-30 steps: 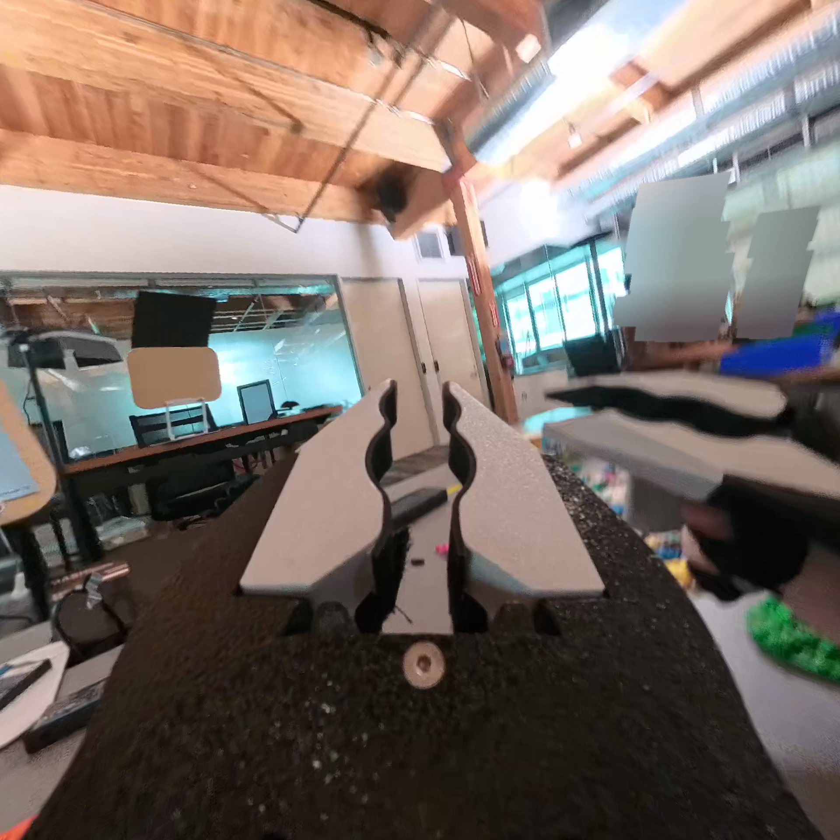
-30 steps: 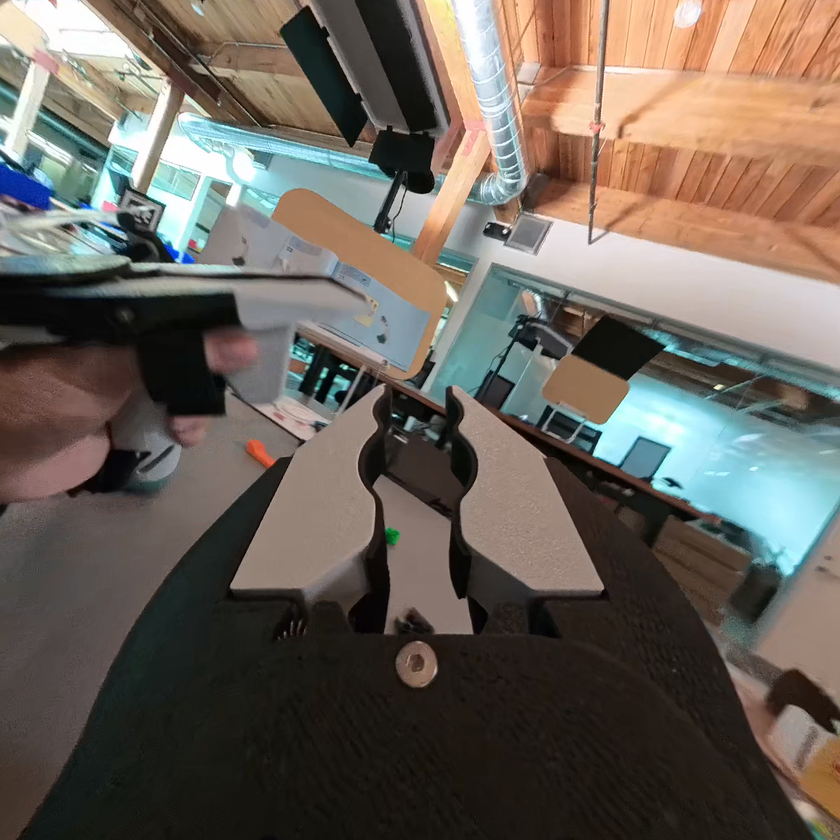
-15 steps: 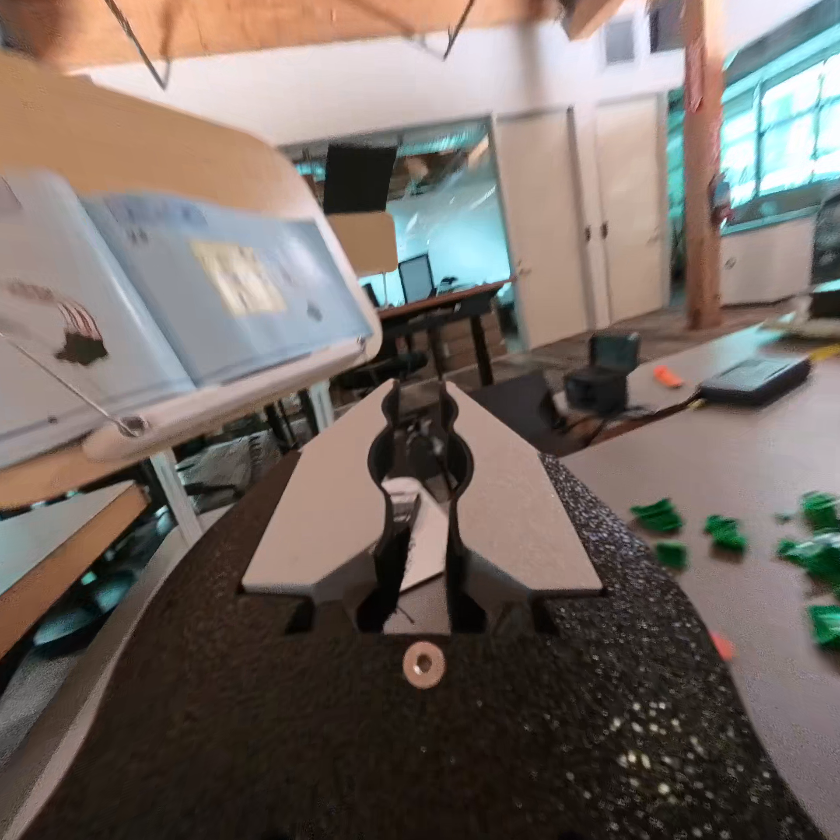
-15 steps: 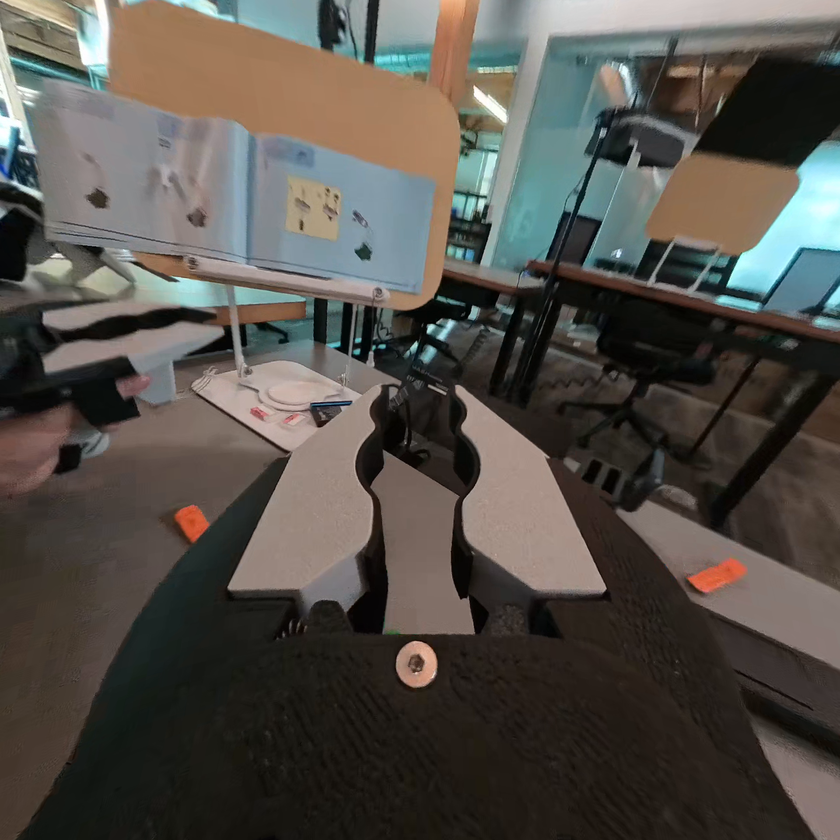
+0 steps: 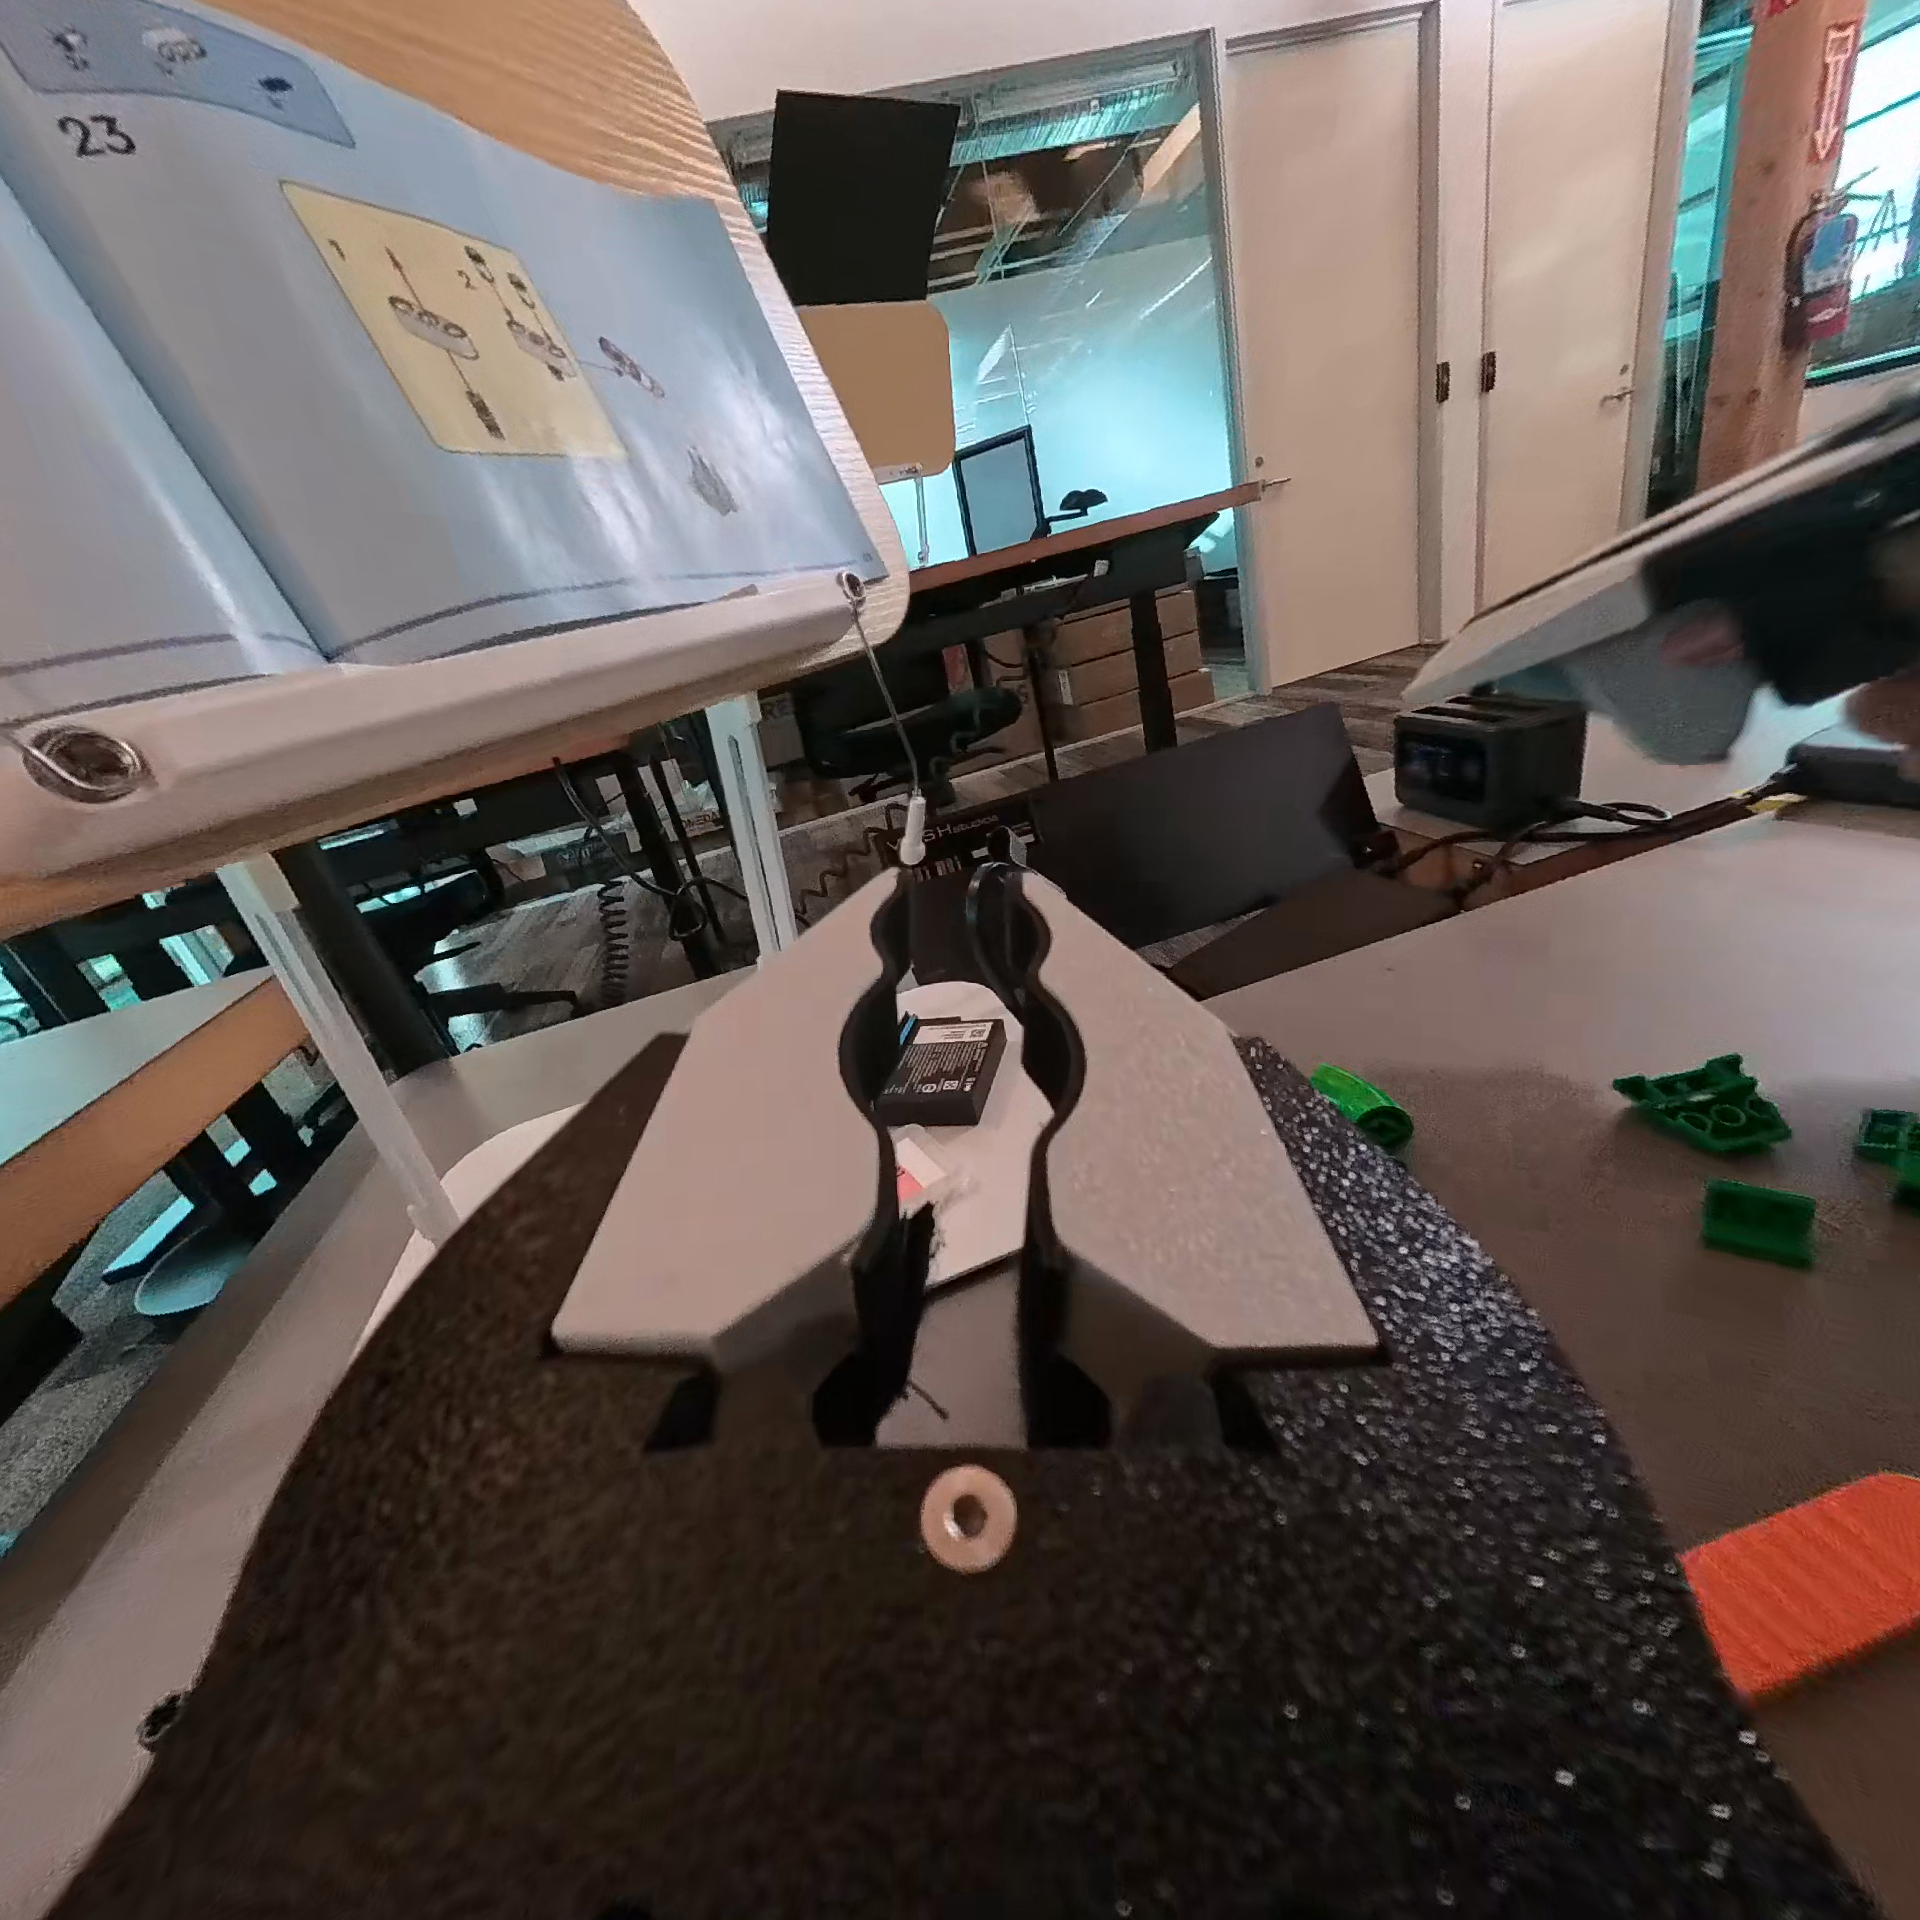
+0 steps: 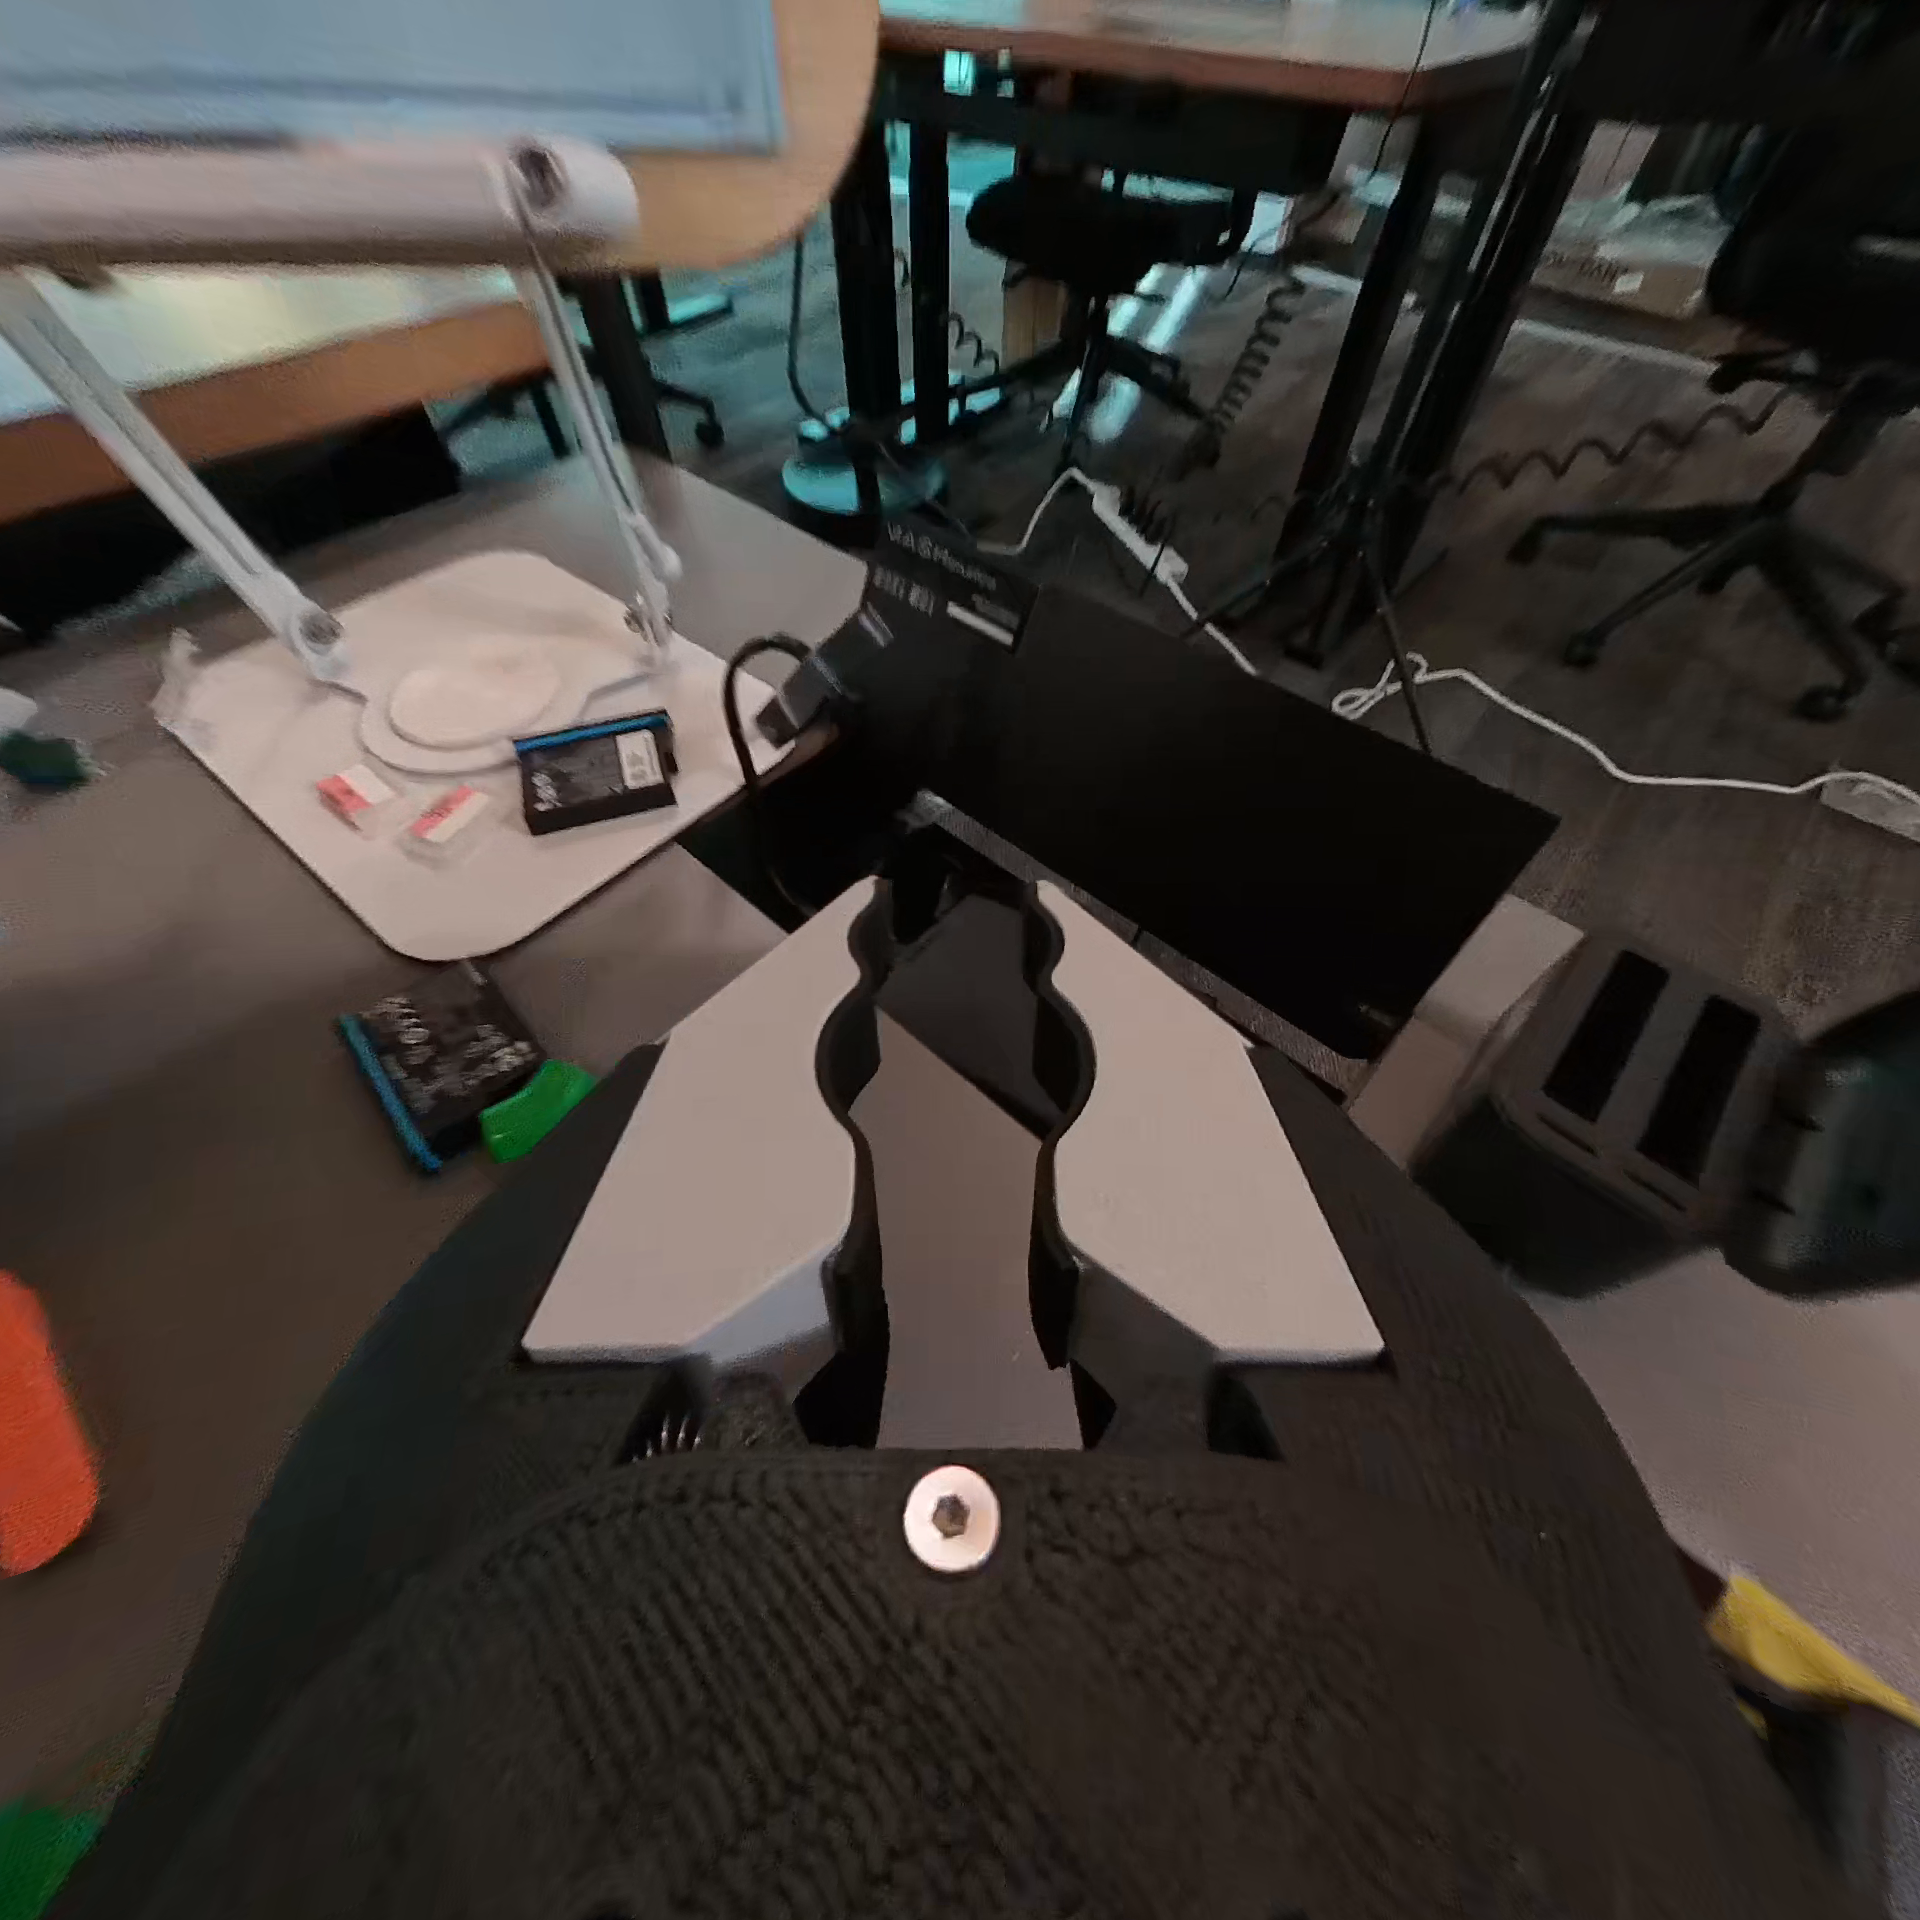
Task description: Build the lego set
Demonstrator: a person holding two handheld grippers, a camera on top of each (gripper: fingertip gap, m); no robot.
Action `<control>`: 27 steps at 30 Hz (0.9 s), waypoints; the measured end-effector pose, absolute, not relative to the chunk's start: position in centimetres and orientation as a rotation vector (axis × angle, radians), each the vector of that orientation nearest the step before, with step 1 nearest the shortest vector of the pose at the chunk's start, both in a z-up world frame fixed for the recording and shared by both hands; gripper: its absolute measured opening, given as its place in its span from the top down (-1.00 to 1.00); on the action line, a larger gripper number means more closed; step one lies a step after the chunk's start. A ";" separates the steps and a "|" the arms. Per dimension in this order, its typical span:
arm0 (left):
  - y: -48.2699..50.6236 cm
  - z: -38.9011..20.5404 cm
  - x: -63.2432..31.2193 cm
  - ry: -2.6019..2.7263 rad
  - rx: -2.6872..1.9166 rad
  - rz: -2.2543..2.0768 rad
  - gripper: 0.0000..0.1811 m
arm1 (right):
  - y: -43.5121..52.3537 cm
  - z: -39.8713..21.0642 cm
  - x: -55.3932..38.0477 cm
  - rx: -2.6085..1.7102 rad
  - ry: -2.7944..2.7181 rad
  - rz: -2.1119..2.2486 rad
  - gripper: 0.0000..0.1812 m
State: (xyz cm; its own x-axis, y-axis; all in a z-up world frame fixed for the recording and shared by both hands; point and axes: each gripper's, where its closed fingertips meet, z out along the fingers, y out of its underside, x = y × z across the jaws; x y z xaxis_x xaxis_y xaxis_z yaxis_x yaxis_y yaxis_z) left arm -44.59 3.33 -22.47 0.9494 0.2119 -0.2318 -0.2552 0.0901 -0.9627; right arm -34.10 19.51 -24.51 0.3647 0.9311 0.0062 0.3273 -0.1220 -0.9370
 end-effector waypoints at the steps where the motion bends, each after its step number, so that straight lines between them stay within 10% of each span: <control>1: 3.3 -22.5 -44.7 0.027 -1.439 0.343 0.84 | 20.2 -25.4 -34.8 -1.676 -1.168 0.756 0.75; 27: 2.8 -21.9 -46.4 -0.091 -1.397 0.265 0.82 | 24.5 -38.5 -43.7 -2.104 -2.010 0.346 1.00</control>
State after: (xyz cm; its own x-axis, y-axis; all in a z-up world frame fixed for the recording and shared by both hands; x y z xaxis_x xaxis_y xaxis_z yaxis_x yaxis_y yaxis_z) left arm -46.37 2.76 -21.86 0.9670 0.2372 -0.0928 -0.1307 0.1491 -0.9801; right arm -43.75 24.49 -38.53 0.0417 0.9988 -0.0238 0.9492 -0.0471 -0.3110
